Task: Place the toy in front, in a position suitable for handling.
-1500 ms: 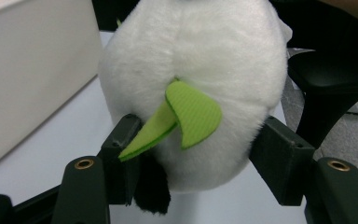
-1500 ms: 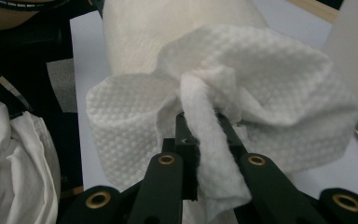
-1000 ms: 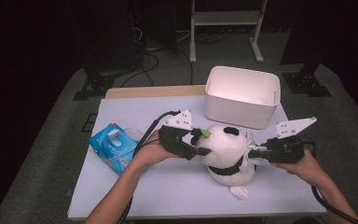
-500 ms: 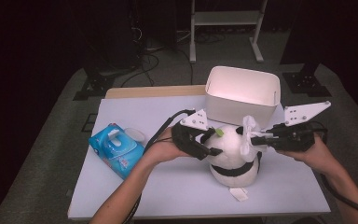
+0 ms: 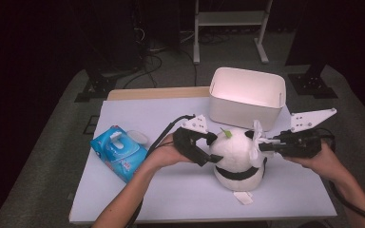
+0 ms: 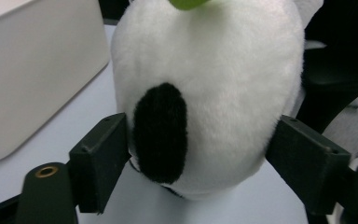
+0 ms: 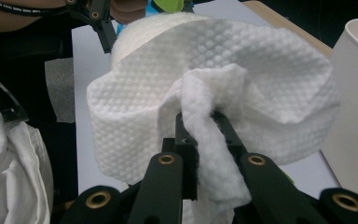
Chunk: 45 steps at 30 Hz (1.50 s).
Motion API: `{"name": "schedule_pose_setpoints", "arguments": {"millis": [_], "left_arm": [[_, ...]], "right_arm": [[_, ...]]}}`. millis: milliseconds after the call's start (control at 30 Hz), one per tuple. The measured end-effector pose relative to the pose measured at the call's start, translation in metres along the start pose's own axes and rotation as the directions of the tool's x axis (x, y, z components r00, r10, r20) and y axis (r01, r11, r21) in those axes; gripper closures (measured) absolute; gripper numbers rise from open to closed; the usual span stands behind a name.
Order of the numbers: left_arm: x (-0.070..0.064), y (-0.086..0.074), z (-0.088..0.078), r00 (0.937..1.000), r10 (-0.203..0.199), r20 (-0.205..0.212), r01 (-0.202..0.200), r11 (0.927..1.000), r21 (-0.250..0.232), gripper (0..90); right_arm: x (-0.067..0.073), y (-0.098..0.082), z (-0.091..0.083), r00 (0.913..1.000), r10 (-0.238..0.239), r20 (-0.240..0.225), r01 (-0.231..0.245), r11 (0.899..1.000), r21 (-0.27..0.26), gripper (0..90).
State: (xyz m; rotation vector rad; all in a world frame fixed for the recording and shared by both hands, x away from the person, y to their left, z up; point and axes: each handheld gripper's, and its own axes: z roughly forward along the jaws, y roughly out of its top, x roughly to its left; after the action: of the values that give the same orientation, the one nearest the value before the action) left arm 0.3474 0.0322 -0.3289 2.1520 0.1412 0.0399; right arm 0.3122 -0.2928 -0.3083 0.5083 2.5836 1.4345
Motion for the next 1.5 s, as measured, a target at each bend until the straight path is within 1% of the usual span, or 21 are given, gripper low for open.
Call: {"name": "schedule_pose_setpoints", "arguments": {"millis": [67, 133, 200, 300, 367, 467, 500, 533, 633, 667, 733, 800, 833, 867, 933, 1000, 1100, 1133, 1367, 1500], "left_arm": [[-0.001, 0.001, 0.001, 0.9999, 0.005, 0.010, -0.005, 0.9999, -0.010, 28.0], [-0.001, 0.003, 0.000, 0.9999, 0.014, 0.008, -0.013, 0.9998, -0.012, 33.5], [-0.002, 0.006, -0.003, 0.9998, 0.017, 0.006, -0.017, 0.9997, -0.020, 35.2], [-0.002, 0.008, -0.011, 0.9998, 0.019, -0.010, -0.019, 0.9996, -0.021, 35.4], [-0.002, 0.009, -0.017, 0.9998, 0.010, -0.017, -0.010, 0.9995, -0.031, 35.4], [-0.003, 0.009, -0.025, 0.9995, 0.014, -0.030, -0.015, 0.9996, -0.026, 35.4], [-0.004, 0.009, -0.026, 0.9994, 0.015, -0.032, -0.015, 0.9997, -0.018, 35.4], [-0.004, 0.008, -0.026, 0.9993, 0.018, -0.034, -0.018, 0.9998, -0.012, 35.4], [-0.005, 0.008, -0.026, 0.9991, 0.021, -0.035, -0.022, 0.9997, -0.007, 34.9], [-0.005, 0.009, -0.026, 0.9991, 0.024, -0.034, -0.024, 0.9997, -0.002, 34.7], [-0.006, 0.011, -0.022, 0.9989, 0.032, -0.035, -0.032, 0.9995, -0.001, 34.2], [-0.008, 0.014, -0.019, 0.9987, 0.042, -0.030, -0.042, 0.9991, -0.002, 34.1], [-0.010, 0.017, -0.017, 0.9981, 0.056, -0.026, -0.056, 0.9984, 0.004, 34.1], [-0.011, 0.018, -0.015, 0.9979, 0.059, -0.028, -0.059, 0.9983, 0.006, 34.0], [-0.013, 0.022, -0.013, 0.9972, 0.069, -0.029, -0.068, 0.9975, 0.018, 34.0], [-0.014, 0.023, -0.012, 0.9968, 0.074, -0.030, -0.073, 0.9970, 0.024, 34.0], [-0.013, 0.021, -0.014, 0.9965, 0.077, -0.035, -0.076, 0.9967, 0.030, 34.0], [-0.013, 0.020, -0.014, 0.9969, 0.069, -0.036, -0.068, 0.9974, 0.025, 34.0], [-0.014, 0.020, -0.013, 0.9966, 0.078, -0.029, -0.077, 0.9968, 0.024, 34.9], [-0.017, 0.024, -0.011, 0.9951, 0.097, -0.019, -0.096, 0.9948, 0.033, 37.3]], "right_arm": [[-0.001, -0.002, 0.000, 0.9999, 0.011, -0.003, -0.011, 1.000, -0.007, 83.2], [-0.001, -0.003, -0.001, 0.9999, 0.015, -0.005, -0.015, 1.000, -0.014, 83.1], [0.000, -0.002, -0.002, 0.9998, 0.016, -0.010, -0.016, 0.999, -0.028, 83.1], [0.000, 0.000, 0.000, 0.9997, 0.016, -0.020, -0.017, 0.999, -0.045, 83.2], [0.001, 0.002, 0.003, 0.9997, 0.014, -0.020, -0.015, 0.999, -0.043, 83.2], [0.000, 0.002, 0.012, 0.9996, 0.013, -0.025, -0.014, 1.000, -0.021, 83.1], [0.000, 0.001, 0.015, 0.9996, 0.013, -0.024, -0.014, 1.000, -0.012, 83.1], [0.000, 0.001, 0.016, 0.9993, 0.017, -0.034, -0.017, 1.000, -0.019, 83.1], [0.000, 0.003, 0.013, 0.9993, 0.014, -0.036, -0.015, 0.999, -0.031, 83.1], [0.001, 0.006, 0.010, 0.9993, 0.010, -0.037, -0.011, 0.999, -0.034, 83.2], [0.003, 0.010, 0.007, 0.9994, -0.003, -0.034, 0.002, 1.000, -0.025, 83.1], [0.005, 0.018, 0.004, 0.9990, -0.016, -0.041, 0.015, 0.999, -0.042, 83.2], [0.006, 0.023, 0.002, 0.9988, -0.027, -0.040, 0.025, 0.999, -0.041, 83.1], [0.008, 0.030, 0.002, 0.9983, -0.047, -0.034, 0.046, 0.999, -0.025, 83.1], [0.010, 0.039, 0.004, 0.9970, -0.067, -0.038, 0.067, 0.998, -0.010, 83.1], [0.011, 0.048, 0.008, 0.9945, -0.098, -0.038, 0.098, 0.995, 0.013, 83.1], [0.011, 0.054, 0.010, 0.9924, -0.118, -0.035, 0.119, 0.992, 0.038, 83.0], [0.011, 0.054, 0.010, 0.9929, -0.114, -0.035, 0.115, 0.992, 0.044, 83.0], [0.003, 0.043, 0.000, 0.9964, -0.084, -0.009, 0.085, 0.992, 0.091, 82.9], [0.007, 0.049, 0.003, 0.9938, -0.109, -0.019, 0.111, 0.988, 0.111, 82.9]]}}
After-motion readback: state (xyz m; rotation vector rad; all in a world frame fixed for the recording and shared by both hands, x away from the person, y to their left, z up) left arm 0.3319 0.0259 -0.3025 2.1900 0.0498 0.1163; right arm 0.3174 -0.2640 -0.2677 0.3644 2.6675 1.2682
